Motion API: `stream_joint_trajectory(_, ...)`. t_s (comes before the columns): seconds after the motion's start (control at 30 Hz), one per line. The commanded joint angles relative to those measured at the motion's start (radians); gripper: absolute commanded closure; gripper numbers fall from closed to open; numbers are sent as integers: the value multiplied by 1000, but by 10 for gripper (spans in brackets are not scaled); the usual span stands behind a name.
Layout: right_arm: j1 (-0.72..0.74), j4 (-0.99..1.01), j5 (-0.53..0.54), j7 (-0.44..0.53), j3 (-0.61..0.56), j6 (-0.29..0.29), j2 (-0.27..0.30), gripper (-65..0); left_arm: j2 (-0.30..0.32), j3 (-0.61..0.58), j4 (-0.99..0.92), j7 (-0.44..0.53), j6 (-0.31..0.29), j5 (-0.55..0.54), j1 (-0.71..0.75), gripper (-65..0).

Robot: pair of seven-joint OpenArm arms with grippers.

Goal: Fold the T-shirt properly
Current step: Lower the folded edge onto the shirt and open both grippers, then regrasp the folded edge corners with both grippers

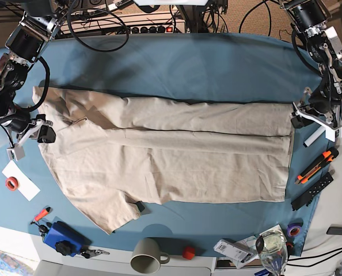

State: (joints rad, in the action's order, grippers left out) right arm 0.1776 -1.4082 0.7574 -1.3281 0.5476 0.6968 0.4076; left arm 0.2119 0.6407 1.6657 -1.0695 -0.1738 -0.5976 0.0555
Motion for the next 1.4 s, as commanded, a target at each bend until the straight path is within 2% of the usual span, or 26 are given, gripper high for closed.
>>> stream_joint_trajectory(0.0,22,-19,16,17,5,1,24,-157,3,-4,-2,20,-4,-17,-8,-314)
stream_joint_trajectory(0.13,22,-19,16,13,5,1,24,-157,-24,-19,-56,50,-3,15,-9,-314)
stream_joint_trajectory(0.27,22,-19,24,-17,6,1,25,-157,-37,-30,-81,3,-5,-11,-8,-314)
stream_joint_trajectory(0.33,22,-19,75,-34,20,1,25,-157,-44,-44,-81,-8,-8,-11,-8,-314)
stream_joint_trajectory(0.43,22,-19,151,-35,75,1,24,-157,-54,-66,-81,-8,-7,-8,-8,-314)
stream_joint_trajectory(0.6,15,-19,194,-35,217,1,27,-157,-56,-98,-81,-8,-7,-1,-5,-314)
stream_joint_trajectory(0.73,-24,-18,219,-35,252,1,66,-157,-56,-105,-80,-8,-7,-1,-6,-313)
stream_joint_trajectory(0.83,-63,-18,182,-50,252,1,94,-164,-52,-105,-67,-8,-6,-1,1,-313)
stream_joint_trajectory(0.93,-111,-18,97,-45,252,1,108,-279,-50,-105,-31,-8,-6,4,18,-313)
stream_joint_trajectory(1.0,-142,-18,82,-28,252,1,107,-312,-51,-105,-14,-11,6,16,32,-313)
stream_joint_trajectory(1.2,-178,-18,76,-27,252,1,103,-312,-51,-105,-13,-14,15,13,61,-313)
stream_joint_trajectory(1.37,-178,-4,26,-25,252,-65,71,-312,-45,-105,-13,-15,19,13,61,-314)
